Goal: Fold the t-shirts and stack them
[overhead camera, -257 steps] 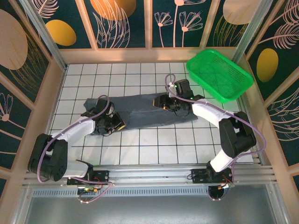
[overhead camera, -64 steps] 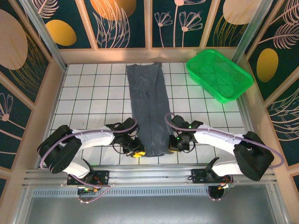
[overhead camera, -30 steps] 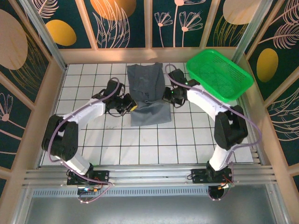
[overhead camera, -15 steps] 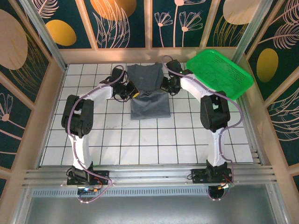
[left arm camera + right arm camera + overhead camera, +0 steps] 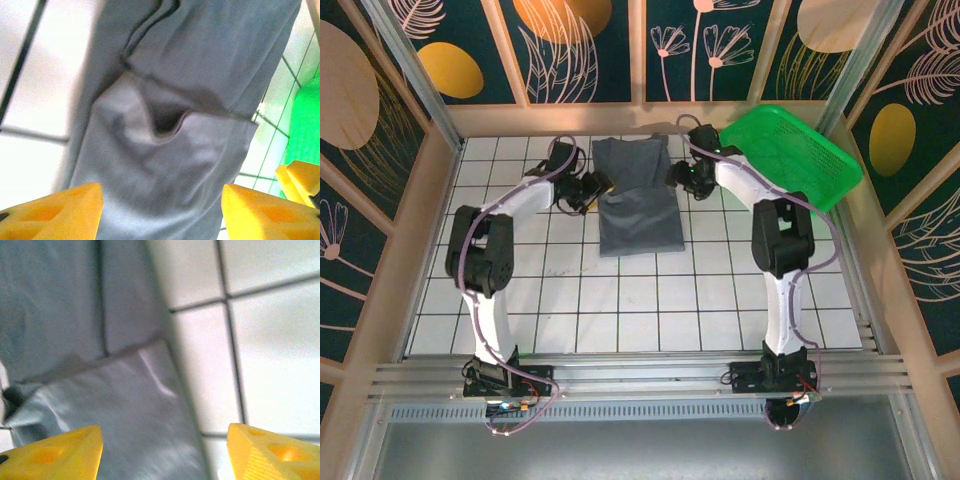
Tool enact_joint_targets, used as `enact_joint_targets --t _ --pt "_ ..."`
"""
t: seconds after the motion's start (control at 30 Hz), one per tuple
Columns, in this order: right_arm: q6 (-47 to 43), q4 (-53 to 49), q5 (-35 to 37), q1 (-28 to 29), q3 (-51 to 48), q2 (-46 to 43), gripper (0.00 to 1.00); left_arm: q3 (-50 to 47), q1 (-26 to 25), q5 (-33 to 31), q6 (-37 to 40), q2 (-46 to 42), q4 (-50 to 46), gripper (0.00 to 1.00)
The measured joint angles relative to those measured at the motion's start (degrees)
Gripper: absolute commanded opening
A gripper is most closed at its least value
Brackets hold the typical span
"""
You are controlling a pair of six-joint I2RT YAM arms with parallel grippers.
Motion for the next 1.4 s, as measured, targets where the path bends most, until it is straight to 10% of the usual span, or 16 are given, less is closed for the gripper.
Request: enact_joint_targets --t 0.43,1.03,1.3,1.4 --pt "7.1 9.9 -2.9 7.0 -37.2 -23.1 0.62 -34.1 -5.5 5.3 -11.4 -19.6 8.9 0.52" --pt "10.4 12.9 -4.3 7.2 -37.3 -17.0 0.51 -32.2 -7.4 4.8 -15.5 -11.9 15.8 0.39" --pt "10.1 13.0 -4.1 7.2 -34.6 -14.0 0.03 -27.9 -7.3 3.3 -13.8 -8.1 15.4 0.0" --pt "10.5 13.0 -4.0 7.2 -33.3 -13.8 0.0 -26.8 -7.1 2.8 -12.6 -8.1 14.6 0.0"
